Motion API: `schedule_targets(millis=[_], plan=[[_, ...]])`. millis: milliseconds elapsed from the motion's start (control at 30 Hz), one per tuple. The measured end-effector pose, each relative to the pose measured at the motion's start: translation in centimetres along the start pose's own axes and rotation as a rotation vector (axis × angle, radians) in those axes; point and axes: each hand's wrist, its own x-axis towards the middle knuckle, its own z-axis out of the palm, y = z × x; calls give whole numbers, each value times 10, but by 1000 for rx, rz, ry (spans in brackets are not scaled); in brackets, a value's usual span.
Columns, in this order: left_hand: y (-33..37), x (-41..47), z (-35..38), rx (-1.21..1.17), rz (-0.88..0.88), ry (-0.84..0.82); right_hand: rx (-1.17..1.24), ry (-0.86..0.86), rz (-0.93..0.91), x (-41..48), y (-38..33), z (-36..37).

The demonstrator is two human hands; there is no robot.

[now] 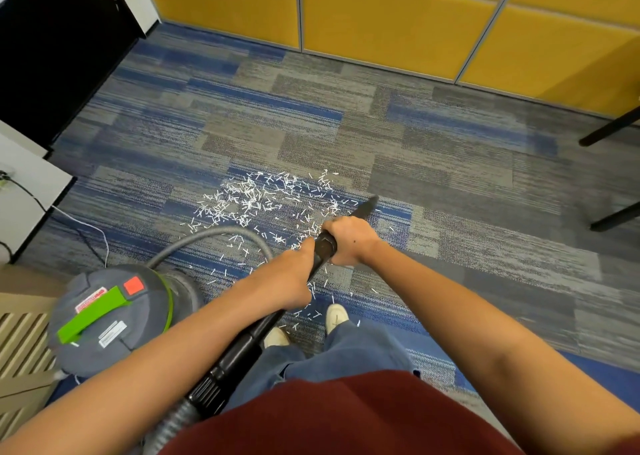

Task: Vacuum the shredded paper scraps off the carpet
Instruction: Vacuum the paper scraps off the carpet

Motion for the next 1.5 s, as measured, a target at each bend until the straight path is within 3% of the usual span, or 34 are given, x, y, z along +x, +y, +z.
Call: schedule_targets(millis=[533,1033,1333,1500], plan=[[1,-9,-3,87,66,-89,-68,-30,-7,-21,4,4],[-28,-26,3,31,39,-49,17,3,-31,-4,-28,13],[-44,-35,-1,0,-7,-20,303,135,8,1,-35,31],[-42,-41,-2,21,23,-38,310,151,53,0,-30,40]])
